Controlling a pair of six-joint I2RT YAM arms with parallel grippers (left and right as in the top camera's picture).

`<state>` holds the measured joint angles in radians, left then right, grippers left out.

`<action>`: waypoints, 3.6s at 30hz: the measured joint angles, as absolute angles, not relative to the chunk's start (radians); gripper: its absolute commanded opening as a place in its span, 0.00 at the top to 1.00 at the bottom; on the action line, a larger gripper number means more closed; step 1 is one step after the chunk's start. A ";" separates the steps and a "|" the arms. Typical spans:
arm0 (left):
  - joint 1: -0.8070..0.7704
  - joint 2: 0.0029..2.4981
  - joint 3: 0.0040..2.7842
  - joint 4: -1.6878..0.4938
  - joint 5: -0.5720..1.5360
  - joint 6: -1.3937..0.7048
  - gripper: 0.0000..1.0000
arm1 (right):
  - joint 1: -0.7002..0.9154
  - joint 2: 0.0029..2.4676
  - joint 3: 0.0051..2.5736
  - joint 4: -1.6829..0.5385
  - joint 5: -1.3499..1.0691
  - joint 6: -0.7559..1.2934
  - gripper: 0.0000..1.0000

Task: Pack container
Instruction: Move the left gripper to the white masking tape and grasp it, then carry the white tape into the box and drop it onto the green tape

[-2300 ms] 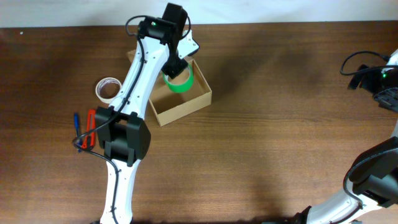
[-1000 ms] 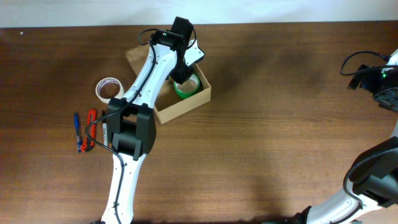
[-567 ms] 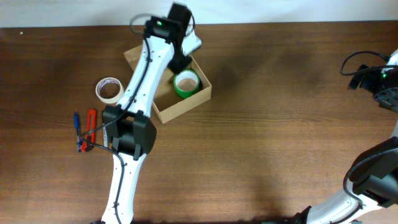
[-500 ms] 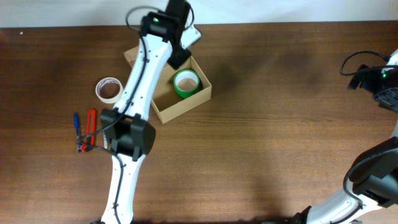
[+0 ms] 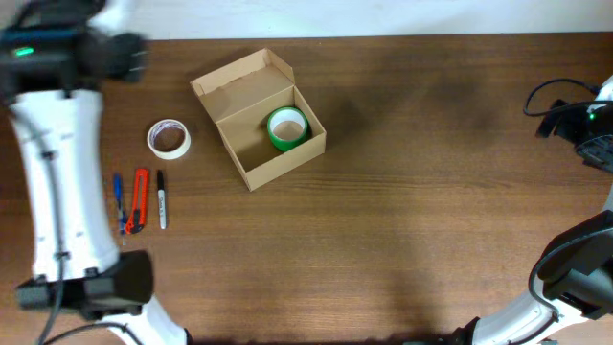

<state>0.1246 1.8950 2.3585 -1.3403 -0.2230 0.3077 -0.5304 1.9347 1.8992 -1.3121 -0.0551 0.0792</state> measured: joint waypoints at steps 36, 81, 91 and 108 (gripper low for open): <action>0.267 2.332 1.967 -1.020 0.031 0.219 0.22 | -0.530 1.935 1.899 -1.312 -0.055 0.079 0.01; 0.186 2.440 3.075 -1.514 0.133 0.195 0.98 | -0.530 1.935 1.899 -1.312 -0.055 0.079 0.01; -0.178 2.318 3.094 -1.536 0.171 0.353 0.98 | -0.530 1.935 1.899 -1.312 -0.055 0.079 0.01; -0.306 2.321 2.481 -1.401 0.009 0.405 0.99 | -0.530 1.935 1.899 -1.312 -0.055 0.078 0.01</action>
<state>-0.3061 2.3211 2.4813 -1.4014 0.0093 0.4049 -0.5304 1.9347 1.8992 -1.3117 -0.0551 0.0784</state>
